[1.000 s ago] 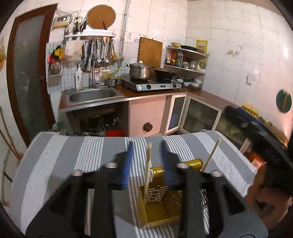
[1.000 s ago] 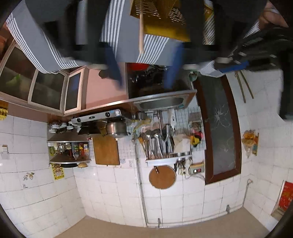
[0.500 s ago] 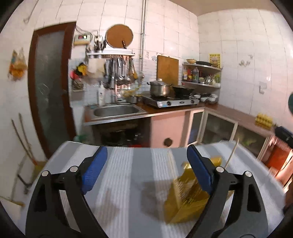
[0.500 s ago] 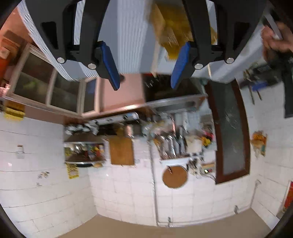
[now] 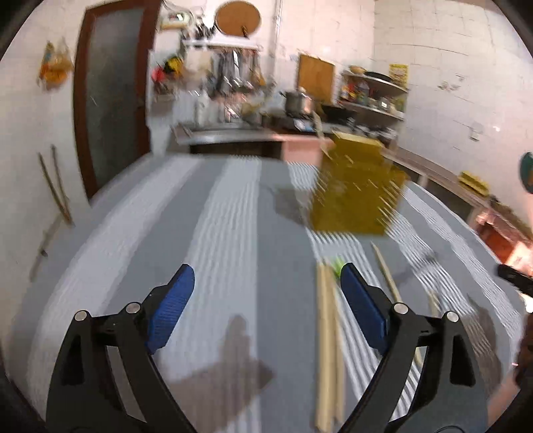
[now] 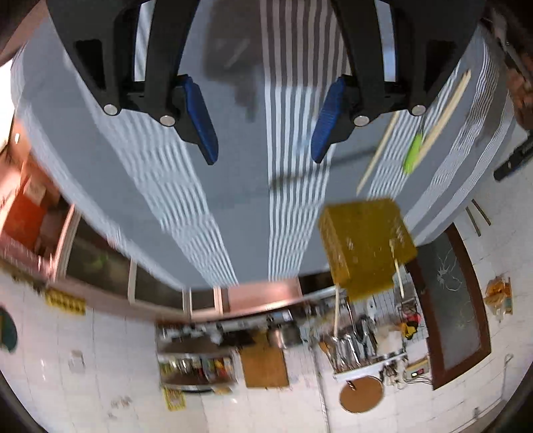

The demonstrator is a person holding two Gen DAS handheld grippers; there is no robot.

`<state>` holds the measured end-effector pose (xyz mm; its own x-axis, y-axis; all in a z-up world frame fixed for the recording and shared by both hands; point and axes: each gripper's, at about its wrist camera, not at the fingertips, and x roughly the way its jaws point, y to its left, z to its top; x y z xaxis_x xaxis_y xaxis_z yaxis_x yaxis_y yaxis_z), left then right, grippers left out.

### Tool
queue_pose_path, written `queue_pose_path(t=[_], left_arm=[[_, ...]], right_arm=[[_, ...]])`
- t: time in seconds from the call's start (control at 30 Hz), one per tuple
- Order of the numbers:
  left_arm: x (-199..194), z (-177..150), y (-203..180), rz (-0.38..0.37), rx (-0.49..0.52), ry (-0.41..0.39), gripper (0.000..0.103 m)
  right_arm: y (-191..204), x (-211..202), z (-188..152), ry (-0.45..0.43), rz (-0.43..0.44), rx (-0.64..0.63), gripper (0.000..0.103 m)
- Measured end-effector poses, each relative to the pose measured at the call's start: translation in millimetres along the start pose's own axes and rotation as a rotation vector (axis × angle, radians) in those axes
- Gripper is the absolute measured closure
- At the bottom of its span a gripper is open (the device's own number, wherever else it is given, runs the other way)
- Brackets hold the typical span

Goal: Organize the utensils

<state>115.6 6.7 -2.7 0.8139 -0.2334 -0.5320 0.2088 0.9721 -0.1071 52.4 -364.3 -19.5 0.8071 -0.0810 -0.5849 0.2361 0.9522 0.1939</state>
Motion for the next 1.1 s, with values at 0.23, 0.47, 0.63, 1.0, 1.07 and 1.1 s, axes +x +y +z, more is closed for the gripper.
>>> queue_pose_path(t=[0.23,0.47,0.63,1.0,1.07,1.1], left_arm=[[8.7,-31.8,-35.0,-0.134,0.061,0.082,0.021],[21.6,-32.2,-44.7,-0.119,0.052,0.103,0.026],[33.7,-31.1,-45.3,-0.105,0.059,0.133,0.040],[48.0,-24.6,-55.2,-0.149,0.101,0.175,0.074],[54.7,-24.8,-56.7,-0.137,0.106,0.200,0.086],[57.1,-25.2,-57.2,-0.130,0.106,0.208,0.092]], right_arm=[[13.7,6.2,-20.5,0.026,0.015,-0.054,0.048],[35.1,15.9,-19.7,0.062,0.048,-0.091,0.058],[38.8,23.4,-20.1,0.077,0.050,-0.097,0.058],[35.8,28.3,-20.9,0.092,0.048,-0.095,0.058],[36.1,30.3,-21.0,0.093,0.049,-0.097,0.058],[35.9,31.0,-20.8,0.094,0.049,-0.097,0.058]])
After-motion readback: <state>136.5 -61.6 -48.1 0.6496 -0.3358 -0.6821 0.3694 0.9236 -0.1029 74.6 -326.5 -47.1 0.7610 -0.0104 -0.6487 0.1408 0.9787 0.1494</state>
